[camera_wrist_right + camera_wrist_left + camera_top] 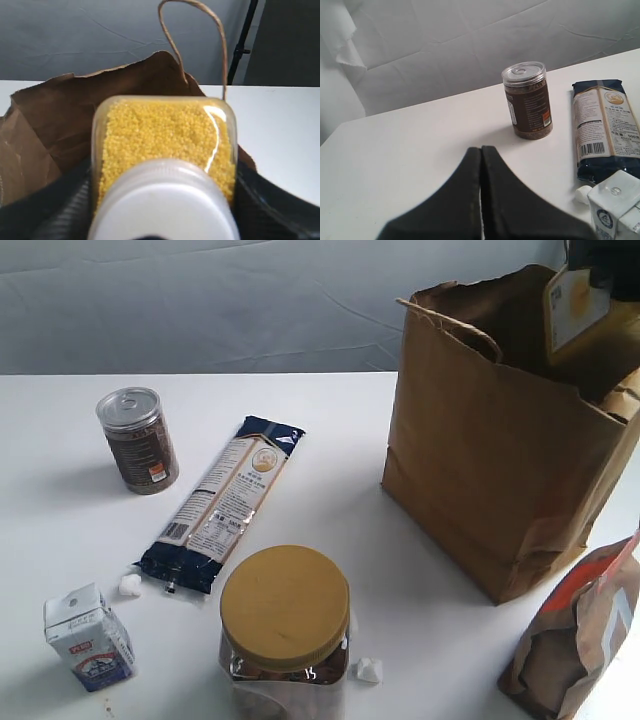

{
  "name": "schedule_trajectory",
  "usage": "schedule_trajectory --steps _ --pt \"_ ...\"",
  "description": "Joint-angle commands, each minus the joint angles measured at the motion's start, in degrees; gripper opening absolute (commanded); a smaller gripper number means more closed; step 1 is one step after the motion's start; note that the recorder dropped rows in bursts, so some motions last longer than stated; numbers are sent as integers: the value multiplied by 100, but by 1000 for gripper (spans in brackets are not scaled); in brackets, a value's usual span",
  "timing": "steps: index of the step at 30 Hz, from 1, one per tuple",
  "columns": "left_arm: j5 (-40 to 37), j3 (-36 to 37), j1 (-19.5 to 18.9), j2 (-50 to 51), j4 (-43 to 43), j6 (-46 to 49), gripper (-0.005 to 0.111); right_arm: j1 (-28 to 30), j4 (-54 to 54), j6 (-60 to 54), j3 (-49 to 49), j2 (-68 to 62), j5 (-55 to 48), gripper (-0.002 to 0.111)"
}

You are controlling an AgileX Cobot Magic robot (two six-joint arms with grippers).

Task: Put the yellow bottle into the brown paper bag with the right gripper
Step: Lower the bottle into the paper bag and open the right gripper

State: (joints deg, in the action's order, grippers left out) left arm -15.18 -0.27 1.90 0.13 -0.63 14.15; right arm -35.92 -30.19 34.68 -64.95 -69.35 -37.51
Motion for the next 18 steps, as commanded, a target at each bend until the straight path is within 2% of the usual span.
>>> schedule_trajectory --steps 1,3,5,8,9,12,18 --pt "32 27 32 -13 -7 -41 0 45 -45 -97 -79 -249 674 0" --pt "32 27 32 -13 -7 -41 0 45 56 -110 -79 -348 688 2" --pt "32 27 32 -13 -7 -41 0 45 169 -110 -79 -371 688 10" --pt "32 27 32 -13 -7 -41 0 45 231 -177 -79 -371 723 33" --pt "32 27 32 -13 -7 -41 0 45 231 -177 -79 -371 736 45" --pt "32 27 32 -13 -7 -41 0 45 243 -177 -79 -371 736 63" --pt "32 27 32 -13 -7 -41 0 45 645 -439 -79 -186 736 65"
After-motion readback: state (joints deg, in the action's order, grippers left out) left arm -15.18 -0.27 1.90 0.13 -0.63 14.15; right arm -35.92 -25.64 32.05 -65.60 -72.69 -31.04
